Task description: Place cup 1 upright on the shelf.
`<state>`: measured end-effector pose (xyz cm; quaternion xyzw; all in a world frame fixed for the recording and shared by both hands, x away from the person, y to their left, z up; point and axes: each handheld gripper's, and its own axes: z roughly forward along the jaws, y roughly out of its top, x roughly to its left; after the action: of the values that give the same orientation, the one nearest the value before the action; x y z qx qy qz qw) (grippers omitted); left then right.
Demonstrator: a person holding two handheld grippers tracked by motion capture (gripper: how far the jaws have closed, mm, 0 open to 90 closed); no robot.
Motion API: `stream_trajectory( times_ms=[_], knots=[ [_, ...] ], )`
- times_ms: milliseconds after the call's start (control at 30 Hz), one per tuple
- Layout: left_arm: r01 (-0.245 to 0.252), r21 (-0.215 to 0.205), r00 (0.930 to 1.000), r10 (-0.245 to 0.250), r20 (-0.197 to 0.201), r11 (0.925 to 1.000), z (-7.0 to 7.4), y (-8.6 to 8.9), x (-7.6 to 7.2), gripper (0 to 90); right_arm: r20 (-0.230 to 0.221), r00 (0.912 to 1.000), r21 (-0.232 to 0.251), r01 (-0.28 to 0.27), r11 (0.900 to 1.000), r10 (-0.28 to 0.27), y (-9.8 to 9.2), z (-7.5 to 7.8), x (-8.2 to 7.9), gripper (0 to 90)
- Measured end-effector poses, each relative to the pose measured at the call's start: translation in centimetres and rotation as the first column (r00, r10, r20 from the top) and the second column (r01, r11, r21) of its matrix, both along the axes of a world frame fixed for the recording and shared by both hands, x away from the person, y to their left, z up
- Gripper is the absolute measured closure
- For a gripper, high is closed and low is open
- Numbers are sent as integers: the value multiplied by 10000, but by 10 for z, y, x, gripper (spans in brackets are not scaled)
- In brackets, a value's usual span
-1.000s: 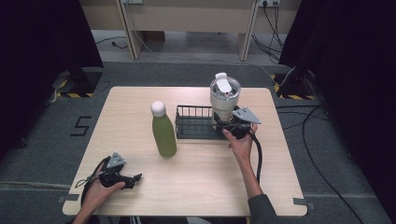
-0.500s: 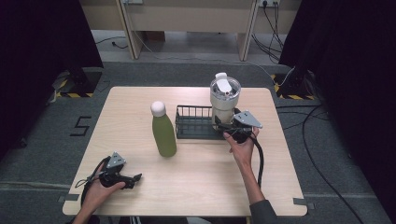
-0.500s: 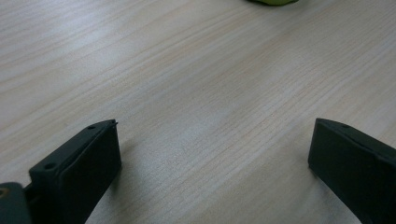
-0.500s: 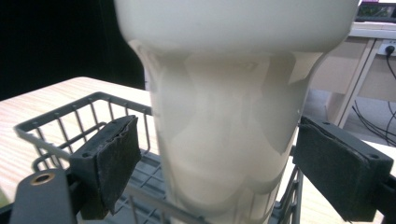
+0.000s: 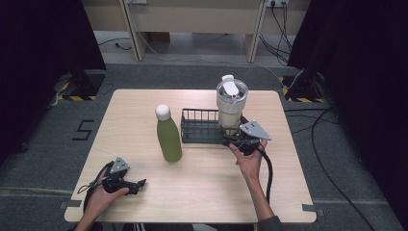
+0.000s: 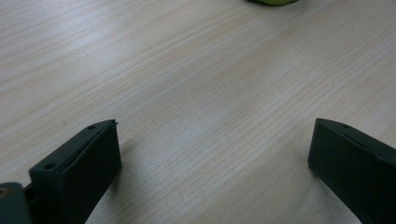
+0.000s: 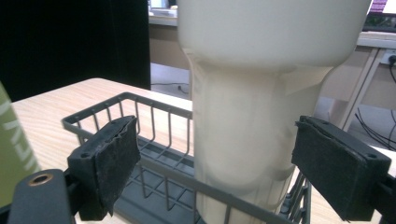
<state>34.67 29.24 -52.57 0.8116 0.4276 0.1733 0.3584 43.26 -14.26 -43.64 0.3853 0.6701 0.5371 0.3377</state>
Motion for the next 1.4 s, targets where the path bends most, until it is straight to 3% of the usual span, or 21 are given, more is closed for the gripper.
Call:
stream_trajectory(
  times_ms=[433, 967, 1300, 1400],
  knots=[
    [1, 1, 10000, -1, 1, 10000, 0, 0, 0, 16, 19, 9989, -292, -474, 9984, 475, 2, -2, -21, 147],
    [8, -6, 10000, -8, 39, 10000, 0, 0, 0, 21, -459, 9940, -376, -1007, 9942, 989, 6, -18, -35, 148],
    [17, -18, 10000, -17, 29, 10000, 0, 0, 0, 21, -709, 9869, -544, -1491, 9873, 1452, 12, -26, -44, 148],
    [18, -17, 10000, -18, 32, 10000, 0, 0, 0, 21, -908, 9811, -661, -1772, 9820, 1709, 16, -30, -47, 148]
  ],
)
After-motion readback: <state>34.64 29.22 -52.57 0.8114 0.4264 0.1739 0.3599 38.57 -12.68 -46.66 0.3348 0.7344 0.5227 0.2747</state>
